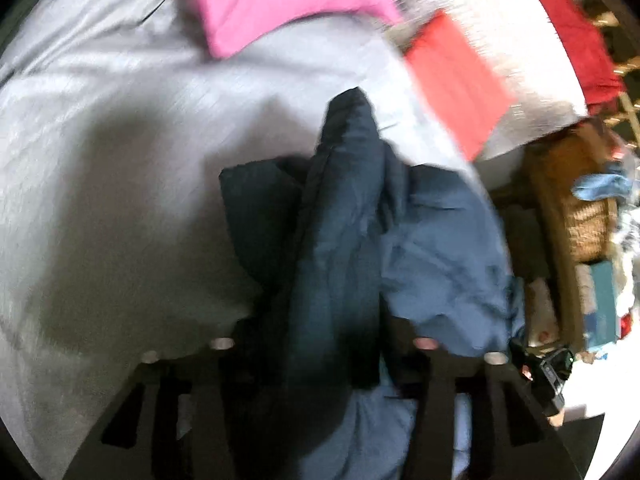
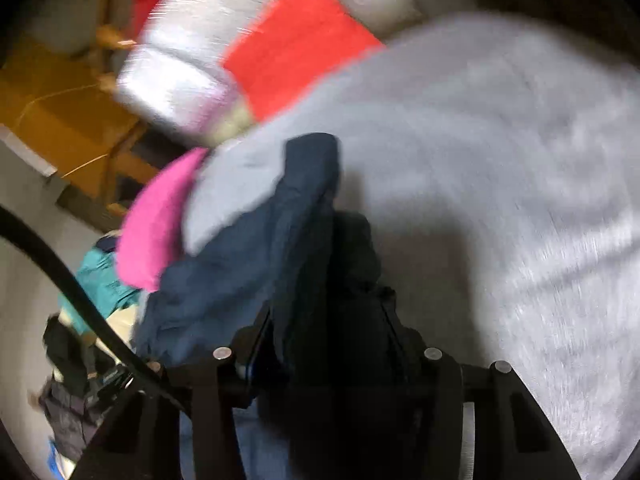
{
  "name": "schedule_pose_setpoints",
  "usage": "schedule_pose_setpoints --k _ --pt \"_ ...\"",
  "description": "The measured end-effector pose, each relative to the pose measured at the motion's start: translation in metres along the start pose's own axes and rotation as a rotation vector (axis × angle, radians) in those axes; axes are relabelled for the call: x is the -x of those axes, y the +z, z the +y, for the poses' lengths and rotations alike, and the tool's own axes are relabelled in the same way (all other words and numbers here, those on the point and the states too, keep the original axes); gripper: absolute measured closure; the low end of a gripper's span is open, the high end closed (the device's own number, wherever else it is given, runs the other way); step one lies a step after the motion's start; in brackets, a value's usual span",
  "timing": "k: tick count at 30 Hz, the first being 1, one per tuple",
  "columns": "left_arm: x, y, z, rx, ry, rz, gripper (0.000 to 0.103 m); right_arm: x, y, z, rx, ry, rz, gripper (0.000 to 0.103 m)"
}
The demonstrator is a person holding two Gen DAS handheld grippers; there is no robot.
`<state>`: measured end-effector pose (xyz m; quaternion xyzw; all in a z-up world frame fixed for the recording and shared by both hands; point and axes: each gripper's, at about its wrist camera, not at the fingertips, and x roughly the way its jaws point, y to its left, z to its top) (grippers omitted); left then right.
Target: Fold large clothes
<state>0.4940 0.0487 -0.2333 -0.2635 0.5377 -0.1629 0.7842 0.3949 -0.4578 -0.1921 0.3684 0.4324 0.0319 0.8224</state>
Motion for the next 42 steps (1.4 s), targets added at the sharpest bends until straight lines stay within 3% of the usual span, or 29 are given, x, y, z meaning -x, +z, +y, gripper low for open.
schedule_pose_setpoints --k 3,5,6,14,21,23,24,26,29,33,35,38,40,42 --pt "-0.001 -0.002 0.007 0.052 0.005 0.027 0.035 -0.001 0.001 -0.012 -0.07 0.019 0.04 0.037" --pt "0.005 -0.003 0.005 0.051 0.01 0.023 0.034 0.011 0.002 -0.009 -0.05 0.008 0.025 0.018" --pt "0.009 -0.003 0.004 0.048 0.015 0.018 0.034 0.021 0.002 -0.009 -0.035 0.02 0.009 0.016" --pt "0.047 -0.025 0.001 0.0 0.003 -0.007 0.031 0.052 -0.009 -0.047 -0.098 0.071 0.041 0.016" --pt "0.037 -0.046 0.014 -0.011 0.03 0.065 0.028 0.018 -0.03 -0.046 -0.1 0.129 0.186 0.016" --pt "0.032 -0.047 0.016 -0.002 0.016 0.063 0.028 0.009 -0.035 -0.038 -0.087 0.138 0.18 0.016" --pt "0.033 -0.047 0.016 0.005 0.004 0.05 0.029 0.008 -0.037 -0.031 -0.072 0.134 0.163 0.018" --pt "0.036 -0.047 0.016 0.005 -0.018 0.035 0.043 0.006 -0.037 -0.019 -0.07 0.142 0.15 0.039" --pt "0.044 -0.047 0.01 -0.02 -0.031 -0.001 0.058 0.016 -0.04 0.005 0.012 0.088 0.093 0.05" --pt "0.056 -0.048 0.001 -0.038 -0.066 -0.04 0.066 0.044 -0.037 0.029 0.085 0.128 -0.011 0.052" --pt "0.06 -0.049 0.002 -0.04 -0.069 -0.052 0.066 0.05 -0.038 0.033 0.107 0.135 -0.029 0.052" --pt "0.054 -0.048 0.013 -0.01 -0.028 -0.029 0.06 0.03 -0.039 0.015 0.054 0.053 0.034 0.052" --pt "0.045 -0.046 0.015 0.01 -0.003 -0.007 0.048 0.015 -0.042 -0.006 -0.026 0.016 0.099 0.044" --pt "0.042 -0.046 0.016 0.04 0.004 0.004 0.046 0.017 -0.041 -0.014 -0.072 0.028 0.115 0.039"
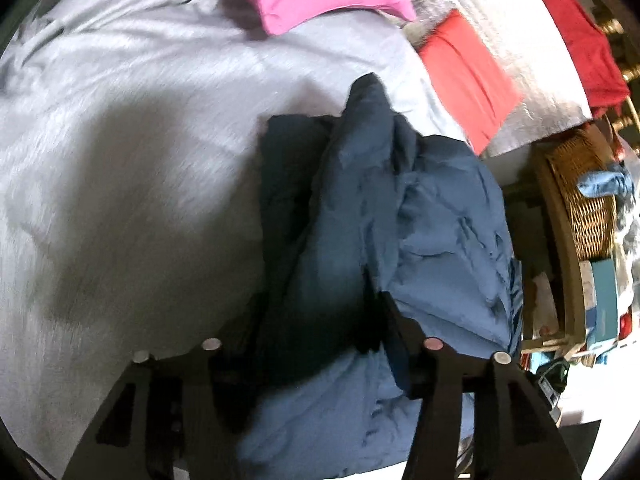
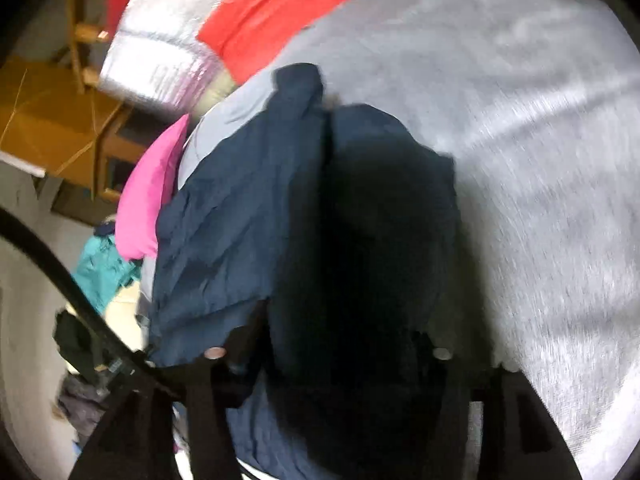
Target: Fold large clothes
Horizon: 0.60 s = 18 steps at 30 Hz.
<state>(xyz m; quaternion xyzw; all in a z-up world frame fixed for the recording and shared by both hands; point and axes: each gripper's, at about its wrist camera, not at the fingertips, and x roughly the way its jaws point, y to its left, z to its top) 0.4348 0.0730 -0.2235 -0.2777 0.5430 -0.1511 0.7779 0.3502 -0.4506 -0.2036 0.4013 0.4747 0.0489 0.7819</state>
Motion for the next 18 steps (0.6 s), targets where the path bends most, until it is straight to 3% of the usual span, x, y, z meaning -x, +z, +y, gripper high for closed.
schedule_pose_setpoints --k 3,8,13,16,18 --pt "0.014 -0.006 -0.002 0.007 0.021 -0.036 0.046 0.02 -0.003 0.009 0.043 -0.01 -0.04 0.027" --pt "0.055 -0.029 -0.012 -0.065 0.093 -0.202 0.043 0.054 -0.016 0.004 0.04 -0.009 -0.111 0.026" --pt "0.085 -0.055 -0.021 -0.119 0.089 -0.34 0.031 0.093 -0.043 -0.01 -0.001 0.068 -0.186 0.022" --pt "0.085 -0.078 -0.02 -0.129 0.057 -0.326 0.031 0.097 -0.062 -0.006 -0.017 0.119 -0.195 0.021" --pt "0.078 -0.095 -0.017 -0.132 0.046 -0.272 0.031 0.097 -0.076 -0.005 -0.032 0.164 -0.188 0.019"
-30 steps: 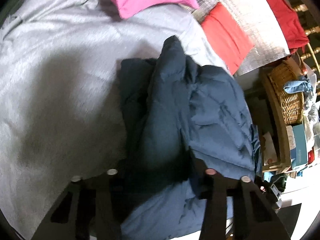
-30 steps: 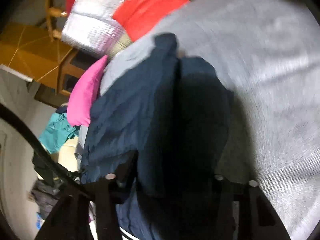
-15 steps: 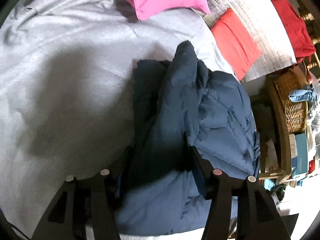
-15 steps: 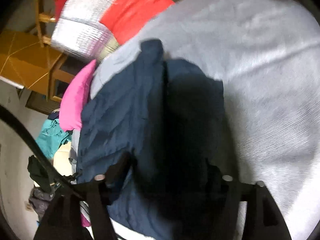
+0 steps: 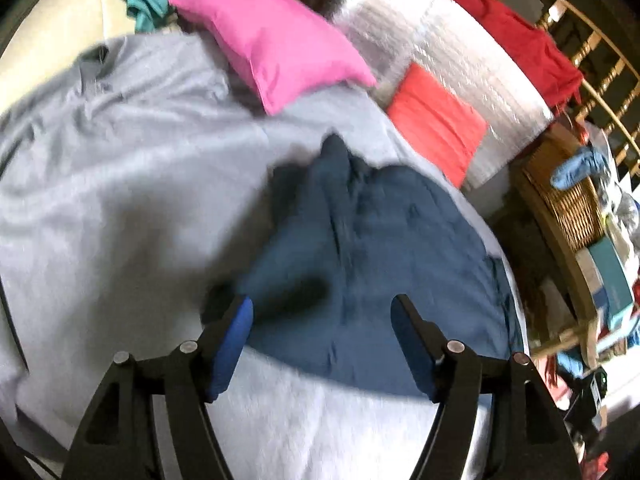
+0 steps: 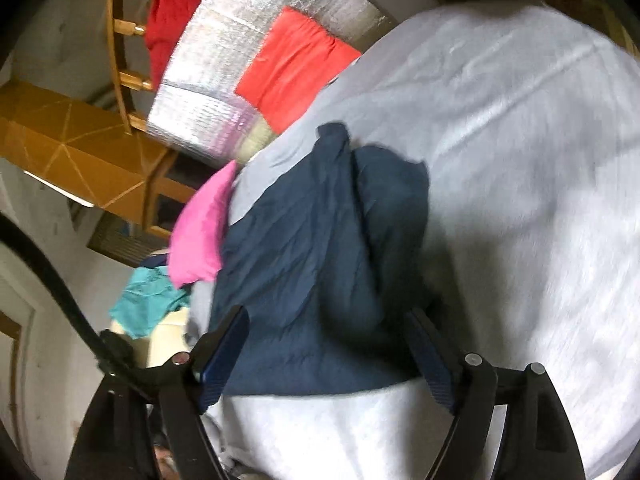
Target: Fold large clothes
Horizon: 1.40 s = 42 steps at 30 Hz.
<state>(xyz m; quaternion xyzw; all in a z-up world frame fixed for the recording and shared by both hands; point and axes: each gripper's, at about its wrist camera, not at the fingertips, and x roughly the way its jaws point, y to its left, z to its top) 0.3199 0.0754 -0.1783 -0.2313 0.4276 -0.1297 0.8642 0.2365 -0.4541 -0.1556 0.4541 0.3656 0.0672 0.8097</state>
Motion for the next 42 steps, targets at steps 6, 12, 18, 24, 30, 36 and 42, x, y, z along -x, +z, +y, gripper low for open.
schedule_pose_setpoints --k 6,12,18,24,30,36,42 --pt "-0.007 -0.033 -0.001 0.014 -0.055 0.104 0.029 -0.018 -0.04 0.003 -0.052 0.048 0.065 0.018" --pt "-0.031 -0.039 0.009 0.138 -0.1 0.198 0.028 -0.057 -0.062 -0.002 -0.143 0.054 0.147 0.018" --pt "-0.044 -0.032 0.018 0.281 -0.122 0.144 0.026 -0.073 -0.065 -0.013 -0.232 0.059 0.081 0.018" --pt "-0.063 -0.026 0.021 0.392 -0.145 0.101 0.026 -0.083 -0.064 -0.026 -0.337 0.033 -0.013 0.018" --pt "-0.075 -0.021 0.028 0.475 -0.166 0.055 0.026 -0.08 -0.059 -0.028 -0.368 0.046 -0.128 0.018" --pt "-0.077 -0.019 0.027 0.487 -0.162 0.009 0.031 -0.081 -0.051 -0.026 -0.342 0.008 -0.197 0.033" --pt "-0.075 -0.015 0.022 0.419 -0.142 -0.013 0.062 -0.082 -0.048 -0.018 -0.295 -0.042 -0.21 0.05"
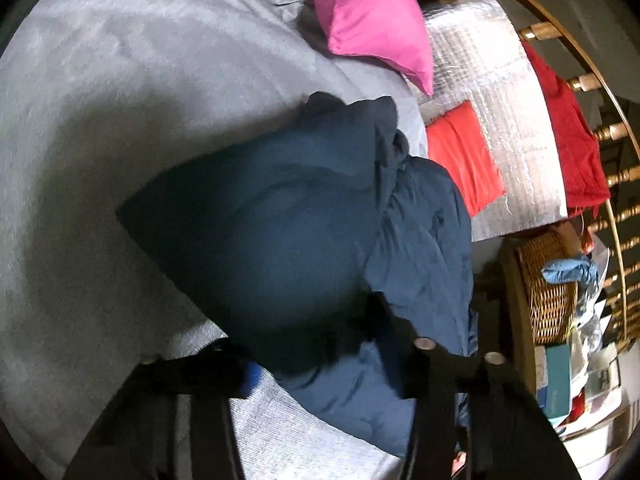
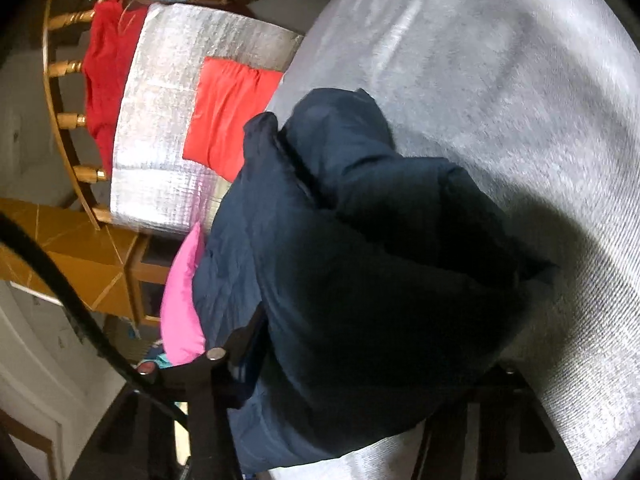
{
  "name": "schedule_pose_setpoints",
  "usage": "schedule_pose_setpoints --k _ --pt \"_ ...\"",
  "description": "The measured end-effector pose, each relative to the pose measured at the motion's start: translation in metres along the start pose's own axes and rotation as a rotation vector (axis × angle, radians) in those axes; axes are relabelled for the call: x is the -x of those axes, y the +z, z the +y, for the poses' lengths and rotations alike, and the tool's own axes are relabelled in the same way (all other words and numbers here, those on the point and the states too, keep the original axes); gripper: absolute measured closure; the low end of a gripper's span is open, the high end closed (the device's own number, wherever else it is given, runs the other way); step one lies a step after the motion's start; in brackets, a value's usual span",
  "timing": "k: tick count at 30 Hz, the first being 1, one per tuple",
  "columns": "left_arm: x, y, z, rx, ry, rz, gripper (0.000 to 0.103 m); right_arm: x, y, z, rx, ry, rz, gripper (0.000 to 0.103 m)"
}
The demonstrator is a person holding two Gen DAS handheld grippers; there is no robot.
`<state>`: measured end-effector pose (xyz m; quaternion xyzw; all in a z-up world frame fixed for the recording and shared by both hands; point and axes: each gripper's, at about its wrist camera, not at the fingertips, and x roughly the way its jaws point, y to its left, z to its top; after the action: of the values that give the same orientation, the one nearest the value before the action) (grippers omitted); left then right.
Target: Fold large clothes
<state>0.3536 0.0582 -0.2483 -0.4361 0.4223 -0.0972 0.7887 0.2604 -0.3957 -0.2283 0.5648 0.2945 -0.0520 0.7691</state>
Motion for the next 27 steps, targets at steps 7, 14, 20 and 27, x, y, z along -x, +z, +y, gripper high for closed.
schedule_pose_setpoints --k 7,14,20,27 --pt "0.021 -0.006 -0.007 -0.081 -0.031 -0.026 0.078 0.026 -0.003 0.033 0.212 -0.029 -0.08 0.062" --pt "0.011 -0.009 -0.001 -0.064 0.056 0.029 0.065 0.016 0.003 0.014 0.153 -0.122 0.005 0.051" --pt "0.018 -0.002 0.016 0.054 0.072 0.028 0.038 0.026 0.013 0.001 0.06 -0.054 0.028 0.033" --pt "0.023 0.005 0.028 0.131 0.035 0.001 0.035 0.03 0.03 -0.026 -0.101 -0.014 -0.02 0.031"
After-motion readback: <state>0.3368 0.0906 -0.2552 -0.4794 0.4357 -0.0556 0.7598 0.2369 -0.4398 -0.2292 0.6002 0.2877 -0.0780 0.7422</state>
